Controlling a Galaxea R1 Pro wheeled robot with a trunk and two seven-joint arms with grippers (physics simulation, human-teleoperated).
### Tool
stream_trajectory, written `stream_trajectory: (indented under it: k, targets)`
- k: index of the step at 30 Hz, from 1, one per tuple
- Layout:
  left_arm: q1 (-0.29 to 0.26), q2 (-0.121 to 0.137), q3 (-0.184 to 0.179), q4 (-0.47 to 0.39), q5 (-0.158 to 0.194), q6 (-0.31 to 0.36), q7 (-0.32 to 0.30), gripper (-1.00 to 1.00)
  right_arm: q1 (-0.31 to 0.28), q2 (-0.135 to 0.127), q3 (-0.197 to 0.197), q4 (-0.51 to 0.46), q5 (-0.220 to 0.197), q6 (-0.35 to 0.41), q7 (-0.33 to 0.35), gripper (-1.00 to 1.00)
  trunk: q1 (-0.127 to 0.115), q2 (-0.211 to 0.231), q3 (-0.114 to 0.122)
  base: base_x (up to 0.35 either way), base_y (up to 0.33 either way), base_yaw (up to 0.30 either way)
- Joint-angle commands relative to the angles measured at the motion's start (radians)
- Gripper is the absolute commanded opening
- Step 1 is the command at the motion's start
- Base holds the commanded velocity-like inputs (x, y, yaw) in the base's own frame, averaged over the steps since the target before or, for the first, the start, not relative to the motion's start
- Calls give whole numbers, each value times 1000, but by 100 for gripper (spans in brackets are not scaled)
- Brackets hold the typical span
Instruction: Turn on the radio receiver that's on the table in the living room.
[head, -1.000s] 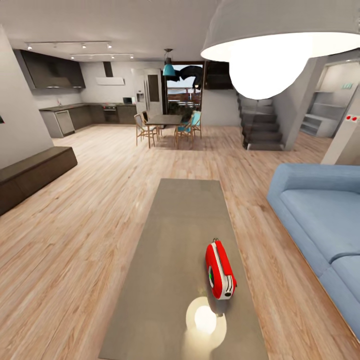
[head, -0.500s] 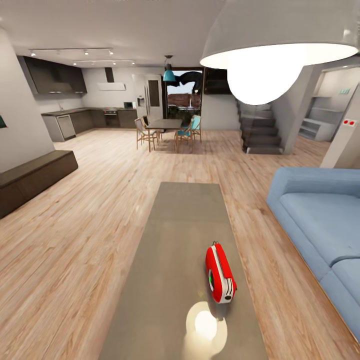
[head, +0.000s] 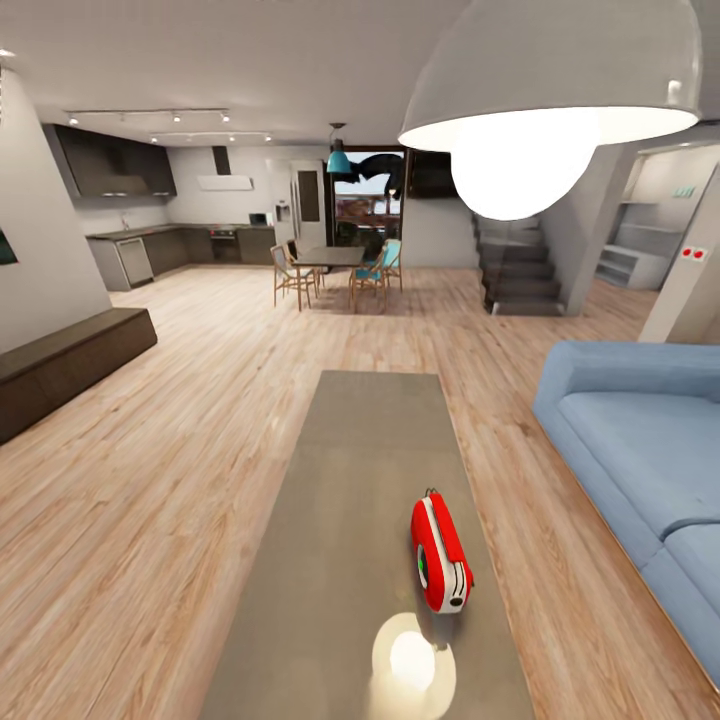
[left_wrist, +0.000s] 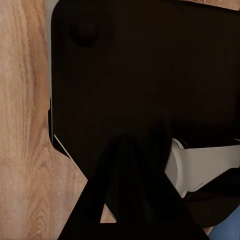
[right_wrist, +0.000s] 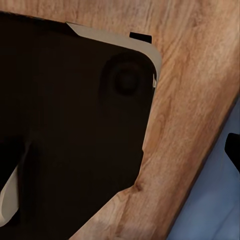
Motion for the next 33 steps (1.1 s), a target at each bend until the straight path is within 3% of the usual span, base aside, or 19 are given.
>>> stream_trajectory:
  k: [1,33]
  targets:
    - [0,0,0,0,0,0,0,-100,0,0,0,0,-1,0,0,100,0,0,1,0,0,0]
    - [0,2,0,-2,-2,2,0,-100,-1,-3,-1,-3,-2,4,2,100,0,0,3,0,0,0]
